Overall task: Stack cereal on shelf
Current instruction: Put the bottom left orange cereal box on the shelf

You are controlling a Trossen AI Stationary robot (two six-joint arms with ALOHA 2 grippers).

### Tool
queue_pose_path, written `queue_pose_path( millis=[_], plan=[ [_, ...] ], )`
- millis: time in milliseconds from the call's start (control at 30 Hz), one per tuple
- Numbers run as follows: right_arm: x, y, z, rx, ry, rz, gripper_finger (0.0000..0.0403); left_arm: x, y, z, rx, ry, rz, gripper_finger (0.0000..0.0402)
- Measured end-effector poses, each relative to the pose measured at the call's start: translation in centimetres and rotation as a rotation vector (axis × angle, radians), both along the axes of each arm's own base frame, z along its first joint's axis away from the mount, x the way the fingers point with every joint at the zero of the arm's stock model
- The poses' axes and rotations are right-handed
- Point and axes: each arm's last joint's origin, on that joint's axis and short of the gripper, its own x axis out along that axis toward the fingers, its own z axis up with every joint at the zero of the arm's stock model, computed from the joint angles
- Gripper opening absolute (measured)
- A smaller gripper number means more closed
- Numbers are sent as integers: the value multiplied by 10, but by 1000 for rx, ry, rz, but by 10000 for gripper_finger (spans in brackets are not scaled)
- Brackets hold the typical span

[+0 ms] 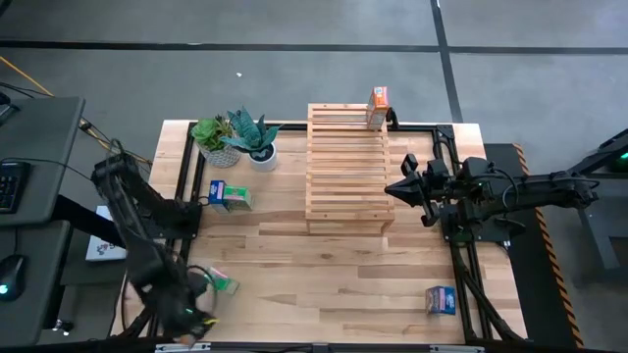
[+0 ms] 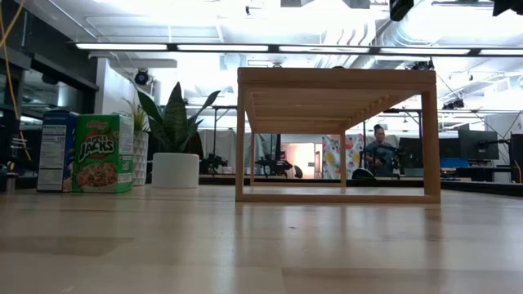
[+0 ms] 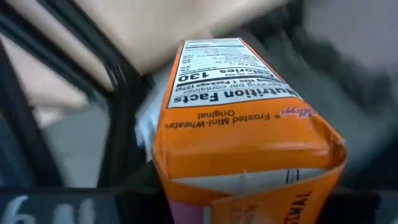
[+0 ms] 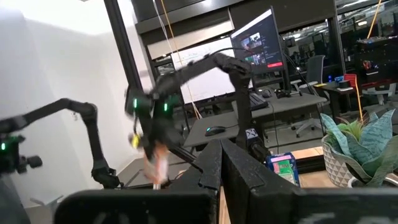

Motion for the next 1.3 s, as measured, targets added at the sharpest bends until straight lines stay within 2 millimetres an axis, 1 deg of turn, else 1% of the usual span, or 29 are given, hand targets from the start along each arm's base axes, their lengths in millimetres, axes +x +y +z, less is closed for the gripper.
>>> queue_pose_path(
  millis=[67,100,200,267,333,400,467,533,700,800,933,1033,1167,1267,1300],
  plan=[
    [0,0,0,0,0,0,0,-5,12,34,-85,-98,28,151],
    [0,0,0,0,0,0,0,-6,21,51,-113,-178,74,151],
    [0,0,0,0,0,0,0,-2,58,91,-98,-503,274,149],
    [0,0,0,0,-1,0,0,8,84,109,-10,-705,356,146],
    [0,0,1,1,-7,0,0,24,109,119,105,-833,353,143],
    [-1,0,3,4,-28,1,0,46,133,120,222,-887,301,142],
    [-1,0,6,4,-59,1,0,69,155,116,308,-900,225,142],
    [-3,0,9,3,-96,0,0,92,182,113,399,-910,163,142],
    [-7,0,20,9,-214,-10,0,140,244,116,609,-959,42,141],
    [-9,-1,23,18,-260,-32,0,163,276,118,715,-965,-28,141],
    [-9,-3,25,47,-276,-106,0,187,313,114,824,-928,-111,141],
    [-9,-5,25,61,-274,-143,0,203,336,111,883,-887,-212,141],
    [-9,-7,24,87,-265,-206,0,216,362,113,927,-819,-352,141],
    [-8,-8,23,103,-250,-255,0,220,377,118,955,-760,-453,141],
    [-8,-8,22,105,-238,-270,0,222,381,115,967,-747,-485,141]
  ],
)
